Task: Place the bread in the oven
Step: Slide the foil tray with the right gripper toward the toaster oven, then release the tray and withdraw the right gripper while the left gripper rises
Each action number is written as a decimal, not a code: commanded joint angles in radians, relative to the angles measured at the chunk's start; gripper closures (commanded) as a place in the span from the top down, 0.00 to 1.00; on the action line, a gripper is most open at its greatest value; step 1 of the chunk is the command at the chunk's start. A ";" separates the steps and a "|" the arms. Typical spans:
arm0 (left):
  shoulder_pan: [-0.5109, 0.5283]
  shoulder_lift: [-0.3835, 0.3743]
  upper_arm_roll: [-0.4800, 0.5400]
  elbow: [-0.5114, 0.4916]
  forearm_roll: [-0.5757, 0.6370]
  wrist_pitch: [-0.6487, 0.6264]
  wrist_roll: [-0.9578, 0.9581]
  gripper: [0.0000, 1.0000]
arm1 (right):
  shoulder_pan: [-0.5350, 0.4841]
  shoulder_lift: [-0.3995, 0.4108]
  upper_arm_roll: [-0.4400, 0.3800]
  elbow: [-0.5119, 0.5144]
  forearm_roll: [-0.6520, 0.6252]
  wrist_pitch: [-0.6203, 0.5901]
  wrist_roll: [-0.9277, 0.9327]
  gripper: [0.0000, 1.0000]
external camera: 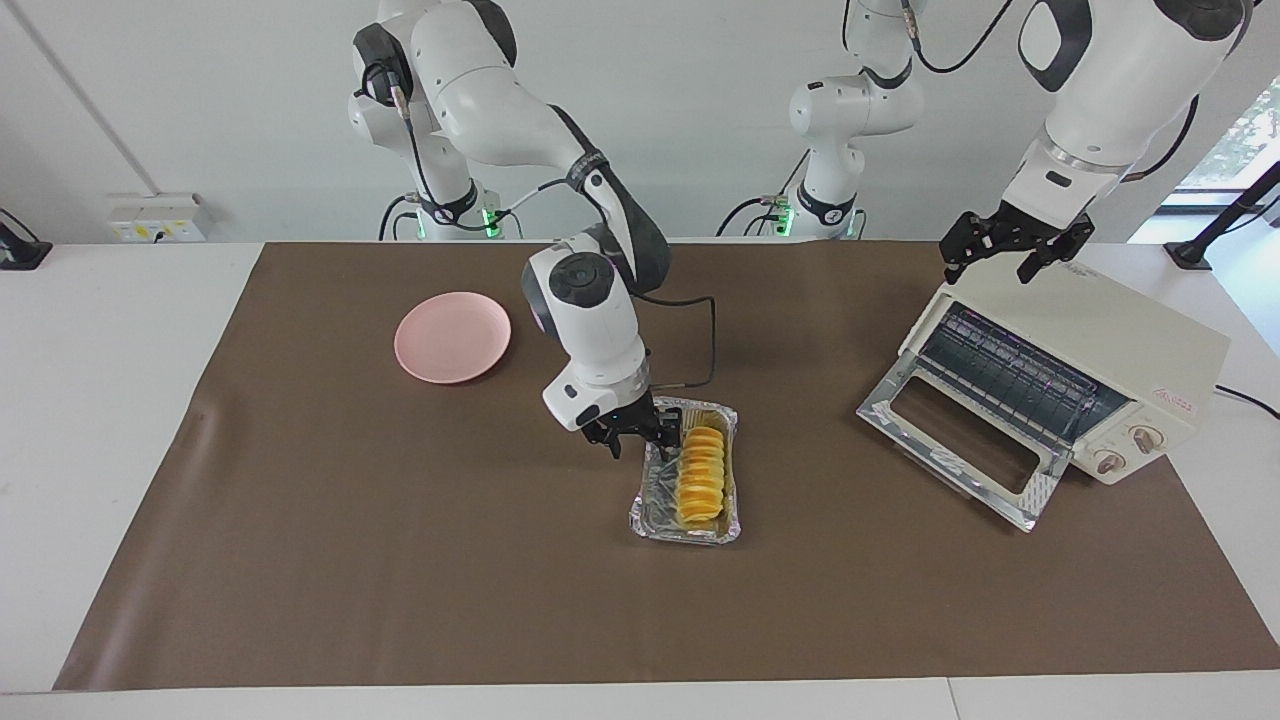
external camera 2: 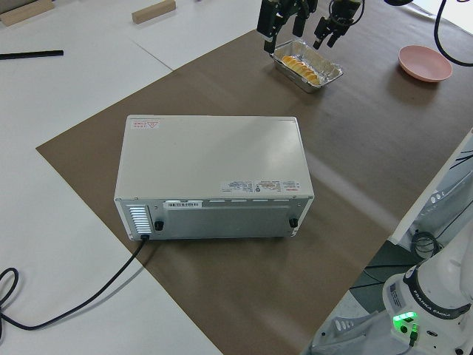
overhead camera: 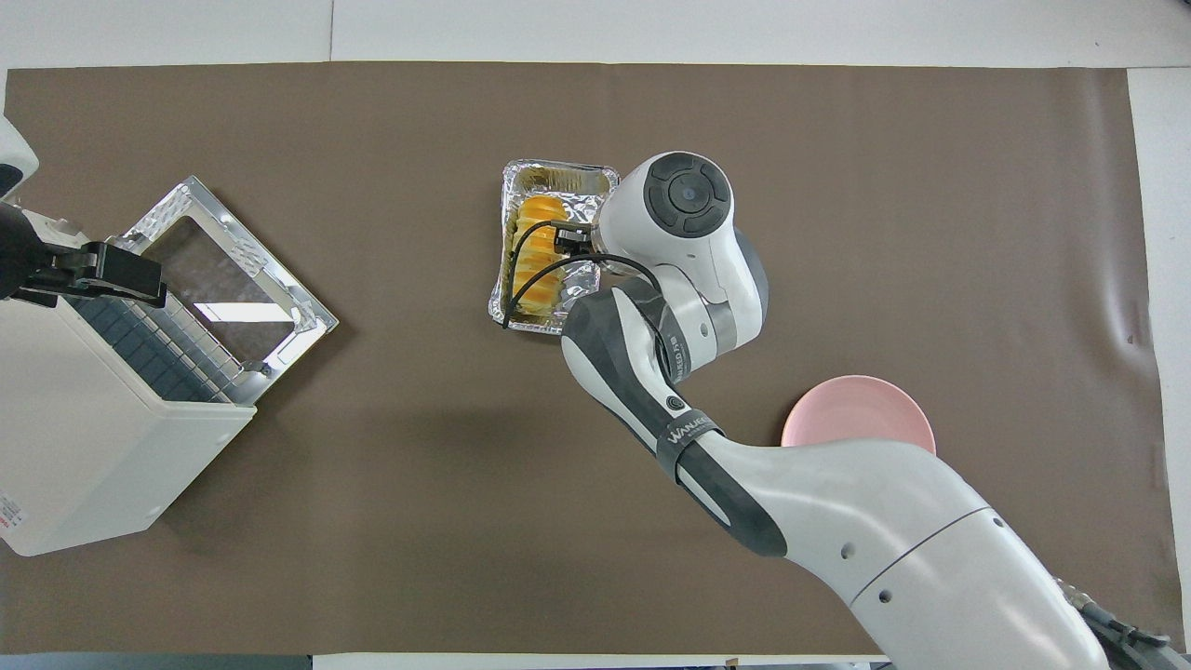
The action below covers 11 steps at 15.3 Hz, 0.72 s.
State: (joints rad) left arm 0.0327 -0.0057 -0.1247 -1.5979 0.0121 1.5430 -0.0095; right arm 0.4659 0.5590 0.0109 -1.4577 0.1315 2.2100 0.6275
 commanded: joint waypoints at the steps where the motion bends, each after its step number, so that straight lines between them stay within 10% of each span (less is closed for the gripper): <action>1: 0.006 -0.019 0.000 -0.016 -0.009 0.008 0.014 1.00 | -0.064 -0.103 0.006 -0.018 0.002 -0.116 -0.070 0.98; 11: -0.046 -0.023 -0.012 -0.020 -0.014 0.009 0.010 1.00 | -0.337 -0.536 0.001 -0.292 -0.073 -0.383 -0.434 1.00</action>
State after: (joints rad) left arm 0.0185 -0.0058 -0.1442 -1.5979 0.0115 1.5419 -0.0073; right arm 0.1655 0.1512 0.0002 -1.6050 0.0816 1.8077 0.2369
